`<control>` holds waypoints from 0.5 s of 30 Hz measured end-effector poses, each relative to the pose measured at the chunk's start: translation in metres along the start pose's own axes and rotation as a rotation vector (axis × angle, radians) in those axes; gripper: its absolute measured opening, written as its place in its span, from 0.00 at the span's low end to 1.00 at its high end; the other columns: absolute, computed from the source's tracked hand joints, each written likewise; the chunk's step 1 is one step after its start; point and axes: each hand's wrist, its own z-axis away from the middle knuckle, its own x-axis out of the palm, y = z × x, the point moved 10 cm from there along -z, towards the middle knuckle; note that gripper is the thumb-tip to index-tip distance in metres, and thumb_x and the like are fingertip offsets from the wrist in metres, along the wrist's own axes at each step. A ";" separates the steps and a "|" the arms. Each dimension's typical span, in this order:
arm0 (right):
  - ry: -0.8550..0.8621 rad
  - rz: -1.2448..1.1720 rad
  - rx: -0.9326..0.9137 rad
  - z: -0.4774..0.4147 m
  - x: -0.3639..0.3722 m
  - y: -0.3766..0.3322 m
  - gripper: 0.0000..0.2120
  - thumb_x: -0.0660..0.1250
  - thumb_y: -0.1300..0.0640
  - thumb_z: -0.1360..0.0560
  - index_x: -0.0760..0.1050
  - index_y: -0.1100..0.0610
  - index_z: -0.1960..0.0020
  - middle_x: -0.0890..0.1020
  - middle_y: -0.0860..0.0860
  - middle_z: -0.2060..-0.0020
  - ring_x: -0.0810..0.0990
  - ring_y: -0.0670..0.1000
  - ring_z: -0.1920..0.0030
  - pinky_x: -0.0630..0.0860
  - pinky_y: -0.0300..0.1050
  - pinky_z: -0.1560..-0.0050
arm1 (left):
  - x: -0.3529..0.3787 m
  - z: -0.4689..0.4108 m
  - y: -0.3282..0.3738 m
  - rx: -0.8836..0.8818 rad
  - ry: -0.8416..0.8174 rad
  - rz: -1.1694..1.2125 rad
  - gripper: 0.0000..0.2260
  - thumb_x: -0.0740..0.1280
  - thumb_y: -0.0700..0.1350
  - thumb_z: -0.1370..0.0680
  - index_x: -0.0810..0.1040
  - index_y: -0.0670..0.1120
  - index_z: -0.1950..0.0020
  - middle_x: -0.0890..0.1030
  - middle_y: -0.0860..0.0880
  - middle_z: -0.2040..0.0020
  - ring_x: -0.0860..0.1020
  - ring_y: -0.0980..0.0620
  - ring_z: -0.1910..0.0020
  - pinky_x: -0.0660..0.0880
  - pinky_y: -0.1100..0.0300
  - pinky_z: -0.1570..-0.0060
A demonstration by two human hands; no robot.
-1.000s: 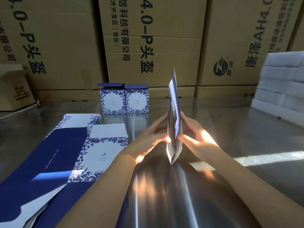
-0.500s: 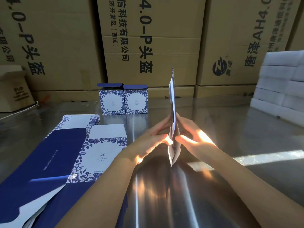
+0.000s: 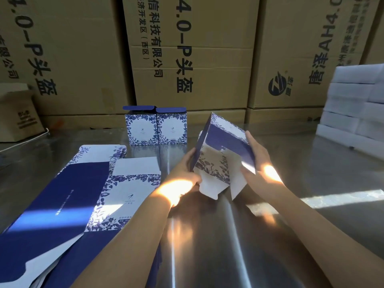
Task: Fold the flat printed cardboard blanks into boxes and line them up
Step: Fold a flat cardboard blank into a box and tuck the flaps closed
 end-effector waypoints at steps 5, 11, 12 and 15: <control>-0.013 0.078 0.083 0.000 -0.010 0.021 0.29 0.65 0.66 0.26 0.65 0.48 0.28 0.56 0.53 0.25 0.62 0.46 0.31 0.59 0.14 0.55 | -0.025 -0.004 -0.003 0.026 0.203 0.032 0.30 0.59 0.27 0.27 0.71 0.54 0.31 0.79 0.52 0.48 0.79 0.52 0.57 0.80 0.55 0.58; -0.130 0.217 0.067 0.000 -0.007 0.024 0.24 0.68 0.65 0.27 0.70 0.53 0.32 0.62 0.53 0.28 0.64 0.49 0.30 0.54 0.22 0.47 | -0.033 -0.001 -0.007 -0.006 0.249 0.076 0.24 0.57 0.28 0.25 0.73 0.46 0.32 0.78 0.48 0.46 0.77 0.51 0.55 0.74 0.70 0.74; -0.123 0.217 0.070 -0.001 -0.008 0.024 0.23 0.68 0.65 0.27 0.71 0.54 0.33 0.65 0.53 0.29 0.66 0.49 0.32 0.56 0.21 0.48 | -0.032 -0.001 -0.008 -0.015 0.247 0.092 0.25 0.57 0.28 0.25 0.72 0.45 0.31 0.78 0.46 0.43 0.77 0.49 0.52 0.75 0.69 0.74; -0.065 0.125 0.098 -0.002 -0.015 0.024 0.20 0.66 0.66 0.26 0.74 0.52 0.36 0.72 0.51 0.35 0.74 0.46 0.45 0.61 0.17 0.56 | -0.032 -0.002 -0.007 -0.008 0.239 0.131 0.26 0.59 0.28 0.26 0.71 0.46 0.31 0.78 0.45 0.42 0.78 0.47 0.51 0.78 0.66 0.69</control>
